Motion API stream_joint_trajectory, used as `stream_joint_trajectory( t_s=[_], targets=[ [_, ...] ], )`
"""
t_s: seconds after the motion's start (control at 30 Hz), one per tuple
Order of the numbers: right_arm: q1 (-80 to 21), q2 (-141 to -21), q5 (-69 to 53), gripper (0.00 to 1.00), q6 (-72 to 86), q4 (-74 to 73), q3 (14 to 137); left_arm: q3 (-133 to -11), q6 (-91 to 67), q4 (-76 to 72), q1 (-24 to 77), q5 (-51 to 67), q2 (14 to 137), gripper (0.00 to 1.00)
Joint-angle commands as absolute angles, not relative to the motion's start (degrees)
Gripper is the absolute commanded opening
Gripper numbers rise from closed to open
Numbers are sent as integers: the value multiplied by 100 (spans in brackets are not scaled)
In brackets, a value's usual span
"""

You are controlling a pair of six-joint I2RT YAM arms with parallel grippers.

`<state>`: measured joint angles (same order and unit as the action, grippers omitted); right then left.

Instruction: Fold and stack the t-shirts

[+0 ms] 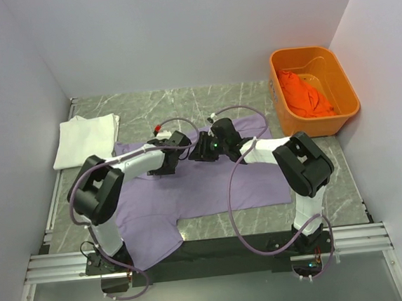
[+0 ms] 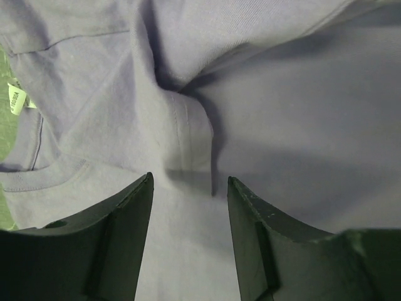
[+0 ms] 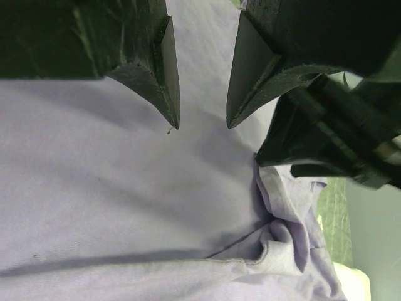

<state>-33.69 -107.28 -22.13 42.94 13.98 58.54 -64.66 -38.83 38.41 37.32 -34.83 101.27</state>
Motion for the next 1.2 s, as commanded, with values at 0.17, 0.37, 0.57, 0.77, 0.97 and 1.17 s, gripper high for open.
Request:
stream_joint_trajectory(
  t_s=[0.17,0.37,0.57,0.77,0.97,1.17],
  targets=[
    [-3243,-10503,-2232,43,4280,1679,5774,-6996,-4139,3981,3726,-4139,10766,49],
    [-3226,-10564,-2285,43,4298,1696,5801,-7066,-4192,4306,3709,-4604,10758,21],
    [-3225,-10600,-2312,43,4307,1705,5818,-6961,-4043,4324,3507,-4737,10477,1],
    [-3226,-10494,-2285,43,4228,1565,5862,-7066,-3657,4719,3384,-4474,10055,1],
    [-3226,-10450,-2285,43,4166,1468,5871,-6970,-3278,5185,3331,-3333,9388,1],
    [-3243,-10415,-2469,43,4139,1468,5950,-6715,-3419,5555,3296,-2330,8886,1]
  ],
)
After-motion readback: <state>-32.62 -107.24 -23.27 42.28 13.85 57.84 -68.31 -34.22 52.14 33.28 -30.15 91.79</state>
